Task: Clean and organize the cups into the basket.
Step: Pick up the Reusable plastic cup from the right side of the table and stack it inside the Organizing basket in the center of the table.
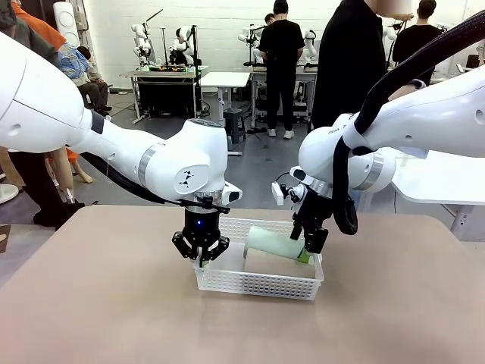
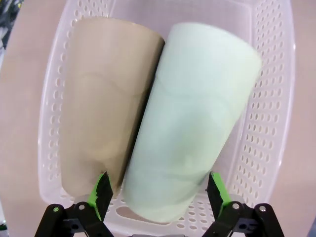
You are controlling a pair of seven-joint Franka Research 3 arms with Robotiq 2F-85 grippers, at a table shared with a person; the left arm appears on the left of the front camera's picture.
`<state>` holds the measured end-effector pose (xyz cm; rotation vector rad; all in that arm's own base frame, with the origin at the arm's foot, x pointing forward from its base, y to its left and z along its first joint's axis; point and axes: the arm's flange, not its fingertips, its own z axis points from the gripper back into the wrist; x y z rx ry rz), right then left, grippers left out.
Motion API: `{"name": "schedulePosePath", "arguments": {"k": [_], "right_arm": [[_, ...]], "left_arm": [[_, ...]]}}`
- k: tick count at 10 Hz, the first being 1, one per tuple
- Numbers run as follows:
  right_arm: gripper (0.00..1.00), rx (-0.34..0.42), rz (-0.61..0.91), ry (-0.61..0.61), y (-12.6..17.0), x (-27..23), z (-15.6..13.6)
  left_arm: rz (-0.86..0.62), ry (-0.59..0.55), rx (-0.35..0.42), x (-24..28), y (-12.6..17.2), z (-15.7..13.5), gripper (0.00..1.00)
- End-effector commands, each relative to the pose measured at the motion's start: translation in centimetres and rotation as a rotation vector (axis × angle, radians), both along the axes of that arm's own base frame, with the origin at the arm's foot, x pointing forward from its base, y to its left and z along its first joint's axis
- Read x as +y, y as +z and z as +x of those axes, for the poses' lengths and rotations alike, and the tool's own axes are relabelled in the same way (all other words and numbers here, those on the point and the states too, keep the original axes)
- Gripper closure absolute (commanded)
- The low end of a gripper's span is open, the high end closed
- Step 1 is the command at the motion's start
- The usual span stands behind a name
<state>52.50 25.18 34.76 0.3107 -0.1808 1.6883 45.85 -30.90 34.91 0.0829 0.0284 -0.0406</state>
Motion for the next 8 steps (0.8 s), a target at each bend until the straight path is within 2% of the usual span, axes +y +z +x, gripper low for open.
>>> {"name": "schedulePosePath", "arguments": {"k": [1, 4, 6, 8], "right_arm": [[0.00, 0.002, 0.043, 0.022, -0.7, 0.1, -0.3], [0.00, -0.015, 0.102, 0.036, 1.4, -0.5, -1.3], [0.00, -0.044, 0.202, 0.046, 6.3, -3.3, -3.8], [0.00, -0.108, 0.356, 0.063, 11.6, -9.2, -8.1]], "left_arm": [[0.010, -0.009, 0.000, 0.1, -0.4, -0.1, 1.00], [0.010, -0.009, 0.000, 0.1, -0.4, -0.1, 1.00], [0.010, -0.009, 0.000, 0.1, -0.4, -0.1, 1.00], [0.010, -0.009, 0.000, 0.1, -0.4, -0.1, 1.00]]}}
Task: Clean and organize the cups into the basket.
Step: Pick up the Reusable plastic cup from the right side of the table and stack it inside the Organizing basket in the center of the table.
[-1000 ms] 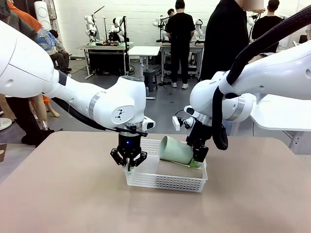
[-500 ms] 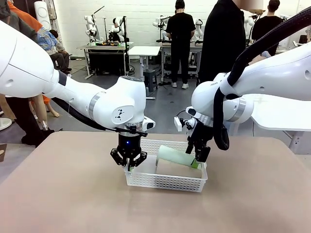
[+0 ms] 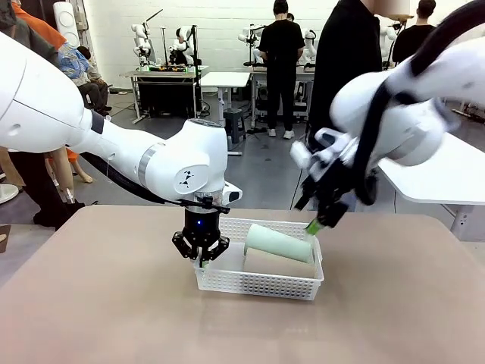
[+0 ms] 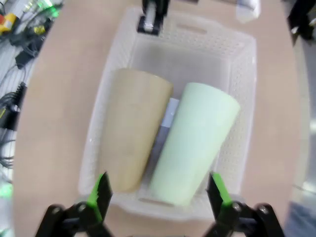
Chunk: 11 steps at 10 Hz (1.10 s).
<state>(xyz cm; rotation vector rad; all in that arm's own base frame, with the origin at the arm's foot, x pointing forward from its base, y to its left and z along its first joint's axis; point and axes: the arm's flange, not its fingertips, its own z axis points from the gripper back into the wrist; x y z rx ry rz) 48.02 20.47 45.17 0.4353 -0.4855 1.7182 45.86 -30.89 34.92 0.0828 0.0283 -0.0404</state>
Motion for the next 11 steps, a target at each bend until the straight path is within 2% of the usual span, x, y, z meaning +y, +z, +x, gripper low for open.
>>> {"name": "schedulePosePath", "arguments": {"k": [1, 3, 5, 8, 11], "right_arm": [[0.00, -0.030, 0.171, 0.021, 2.5, -8.5, -5.6], [0.00, -0.050, 0.379, -0.036, 3.0, -17.8, -8.5], [0.00, -0.040, 0.611, -0.026, 2.1, -26.9, -8.8], [0.00, -0.040, 0.787, -0.181, -2.7, -37.1, -8.0], [0.00, 0.030, 0.809, -0.277, -8.6, -41.8, -7.5]], "left_arm": [[0.010, -0.009, 0.000, 0.1, -0.4, -0.1, 1.00], [0.010, -0.009, 0.000, 0.1, -0.4, -0.1, 1.00], [0.010, -0.009, 0.000, 0.1, -0.4, -0.1, 1.00], [0.010, -0.009, 0.000, 0.1, -0.4, -0.1, 1.00], [0.010, -0.009, 0.000, 0.1, -0.4, -0.1, 1.00]]}}
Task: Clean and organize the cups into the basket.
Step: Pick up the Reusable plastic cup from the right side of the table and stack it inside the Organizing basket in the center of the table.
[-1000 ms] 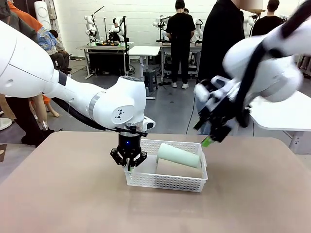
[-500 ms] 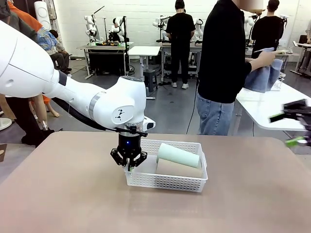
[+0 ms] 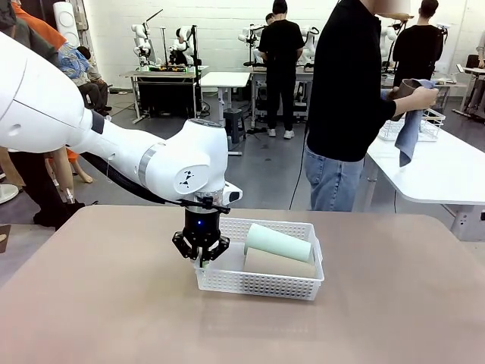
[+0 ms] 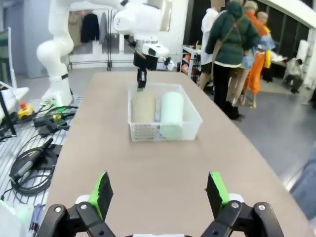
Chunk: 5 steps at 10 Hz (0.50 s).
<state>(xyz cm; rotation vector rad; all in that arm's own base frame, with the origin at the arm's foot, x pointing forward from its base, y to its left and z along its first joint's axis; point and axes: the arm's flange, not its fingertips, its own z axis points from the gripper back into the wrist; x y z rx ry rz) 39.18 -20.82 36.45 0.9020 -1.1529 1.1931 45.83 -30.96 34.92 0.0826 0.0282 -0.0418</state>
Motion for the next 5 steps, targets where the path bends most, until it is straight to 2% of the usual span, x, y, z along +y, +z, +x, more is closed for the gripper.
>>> {"name": "schedulePosePath", "arguments": {"k": [1, 2, 3, 5], "right_arm": [[0.00, -0.005, 0.018, 0.007, -0.2, -0.5, 1.8], [0.00, -0.050, -0.006, 0.069, 0.9, 0.9, 2.5], [0.00, 0.021, 0.002, -0.004, -1.3, -0.6, 0.7], [0.00, 0.021, 0.002, -0.004, -1.3, -0.6, 0.7]], "left_arm": [[0.011, -0.008, 0.000, 0.1, -0.4, -0.1, 1.00], [0.011, -0.008, 0.000, 0.1, -0.4, -0.1, 1.00], [0.011, -0.008, 0.000, 0.1, -0.4, -0.1, 1.00], [0.011, -0.008, 0.000, 0.1, -0.4, -0.1, 1.00]]}}
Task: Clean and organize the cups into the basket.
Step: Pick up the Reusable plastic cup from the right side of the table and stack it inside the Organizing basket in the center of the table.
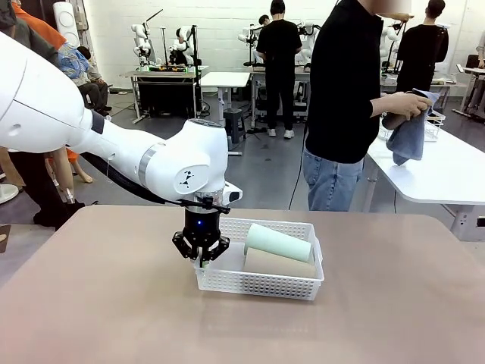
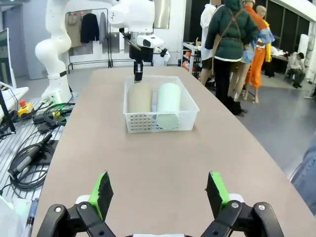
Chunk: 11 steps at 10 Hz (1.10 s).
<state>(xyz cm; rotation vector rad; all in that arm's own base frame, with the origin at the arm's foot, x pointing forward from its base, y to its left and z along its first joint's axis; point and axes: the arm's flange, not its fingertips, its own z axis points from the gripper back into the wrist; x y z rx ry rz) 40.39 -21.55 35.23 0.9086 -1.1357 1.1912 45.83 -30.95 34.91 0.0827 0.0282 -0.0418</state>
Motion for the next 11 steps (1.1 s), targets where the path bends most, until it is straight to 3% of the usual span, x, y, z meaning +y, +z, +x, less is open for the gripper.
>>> {"name": "schedulePosePath", "arguments": {"k": [1, 11], "right_arm": [[0.00, 0.006, 0.007, -0.009, -0.09, 0.12, -0.56], [0.00, 0.006, 0.007, -0.009, -0.09, 0.12, -0.56]], "left_arm": [[0.011, -0.008, 0.000, 0.13, -0.40, -0.11, 1.00], [0.011, -0.008, 0.000, 0.13, -0.40, -0.11, 1.00]]}}
